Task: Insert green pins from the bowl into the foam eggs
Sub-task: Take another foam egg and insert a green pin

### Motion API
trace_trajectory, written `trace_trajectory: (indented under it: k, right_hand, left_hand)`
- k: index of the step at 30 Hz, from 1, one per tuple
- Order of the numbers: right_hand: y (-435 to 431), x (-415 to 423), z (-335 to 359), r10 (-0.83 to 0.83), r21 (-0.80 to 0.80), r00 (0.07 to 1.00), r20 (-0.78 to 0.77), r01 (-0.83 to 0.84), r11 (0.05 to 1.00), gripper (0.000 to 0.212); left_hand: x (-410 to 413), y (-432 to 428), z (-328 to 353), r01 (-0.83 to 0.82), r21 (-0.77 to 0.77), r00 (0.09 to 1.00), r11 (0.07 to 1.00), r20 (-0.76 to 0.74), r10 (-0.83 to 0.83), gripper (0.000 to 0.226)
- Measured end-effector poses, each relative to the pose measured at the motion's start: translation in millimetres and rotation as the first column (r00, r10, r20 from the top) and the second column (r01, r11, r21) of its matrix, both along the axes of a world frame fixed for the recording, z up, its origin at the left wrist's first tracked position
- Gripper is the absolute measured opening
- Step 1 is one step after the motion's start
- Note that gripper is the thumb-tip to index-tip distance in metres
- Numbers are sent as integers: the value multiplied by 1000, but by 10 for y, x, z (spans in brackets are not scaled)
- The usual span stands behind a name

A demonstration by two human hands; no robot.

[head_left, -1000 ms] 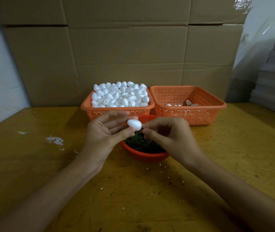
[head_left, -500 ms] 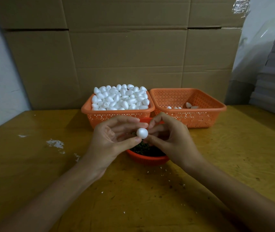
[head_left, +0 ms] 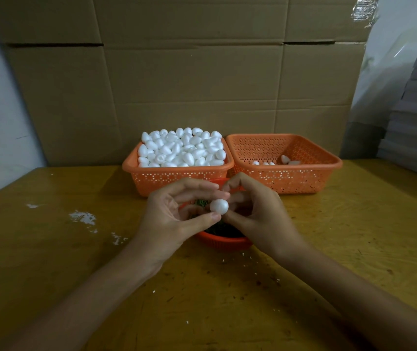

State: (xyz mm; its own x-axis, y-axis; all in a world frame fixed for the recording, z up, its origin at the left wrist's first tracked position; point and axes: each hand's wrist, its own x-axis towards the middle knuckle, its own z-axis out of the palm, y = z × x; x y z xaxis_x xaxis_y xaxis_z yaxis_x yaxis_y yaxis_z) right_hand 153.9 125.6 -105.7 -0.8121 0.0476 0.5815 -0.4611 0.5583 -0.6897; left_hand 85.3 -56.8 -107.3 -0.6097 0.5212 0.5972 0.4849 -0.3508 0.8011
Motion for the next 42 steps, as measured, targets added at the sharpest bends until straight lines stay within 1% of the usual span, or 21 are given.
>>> trace_trajectory:
  k: [3,5,8,10,11,12,14,16,18,20,24,26,30,32,33,34,36,38,40,41,42]
  right_hand:
    - [9,-2,-2,4,-15,1000,-10,-4,1000,26]
    - [4,7,0,3,-48,1000,-18,-4,999,25]
    - [33,-3,25,-20,-78,999,-32,18,997,26]
    - [161,-39,59,-96,-143,995,-38,90,986,26]
    - [264,-58,83,-156,-195,987,-34,146,970,25]
    - [388,-76,109,-221,-249,975,-27,208,946,23]
    - [662,-93,153,-349,-333,937,-3,329,884,18]
    - [910,-89,162,-460,-375,887,28,436,818,19]
    - [1101,-75,148,-553,-372,832,49,529,763,18]
    - [1238,-68,133,-634,-348,771,57,610,712,14]
    - [1396,-89,126,-740,-273,668,80,729,628,10]
    - [1420,-103,137,-754,-232,653,73,747,624,11]
    - [1375,-100,145,-751,-171,660,32,744,646,17]
    - [1309,-87,155,-776,-100,630,-31,770,630,22]
    - [1258,-85,172,-778,-61,622,-89,777,627,23]
    - [1191,-95,189,-757,-26,635,-155,763,645,24]
    - [1019,-139,207,-658,43,710,-251,687,725,26]
    - [885,-190,184,-575,139,772,-273,623,770,28]
    - [896,-186,208,-559,251,785,-268,617,746,22]
    - [965,-143,265,-574,303,786,-229,618,725,17]
    - [1079,-76,349,-603,363,786,-139,607,707,14]
  left_hand:
    - [-3,3,-3,-59,28,998,998,-12,59,31]
    - [-20,-9,2,-99,49,995,994,-2,100,30]
    - [-64,-40,16,-95,38,995,995,8,95,43]
    - [-93,-54,13,-100,10,995,995,-3,100,53]
    - [-106,-60,4,-115,-13,993,993,-35,115,52]
    - [-120,-66,-11,-139,-47,987,989,-92,134,47]
    - [-148,-77,-59,-208,-144,952,968,-255,167,30]
    - [-154,-80,-108,-303,-239,880,922,-442,174,18]
    - [-125,-70,-139,-369,-290,791,883,-597,135,12]
    - [-82,-55,-147,-399,-326,736,857,-671,88,17]
    - [-36,-63,-106,-428,-336,695,839,-715,68,23]
    - [-25,-78,-80,-428,-346,687,835,-725,52,24]
    - [-30,-117,-61,-429,-395,648,813,-761,-28,25]
    - [-34,-133,-57,-446,-410,605,796,-793,-69,28]
    - [-33,-134,-56,-465,-415,573,782,-814,-91,30]
    - [-31,-132,-59,-482,-419,543,769,-832,-113,31]
    - [-28,-127,-67,-502,-428,505,751,-850,-147,31]
    - [-33,-129,-68,-507,-440,500,741,-850,-164,31]
    - [-43,-138,-64,-504,-452,511,736,-843,-168,31]
    - [-48,-142,-62,-498,-460,521,735,-837,-170,31]
    - [-52,-141,-61,-494,-466,530,734,-831,-170,31]
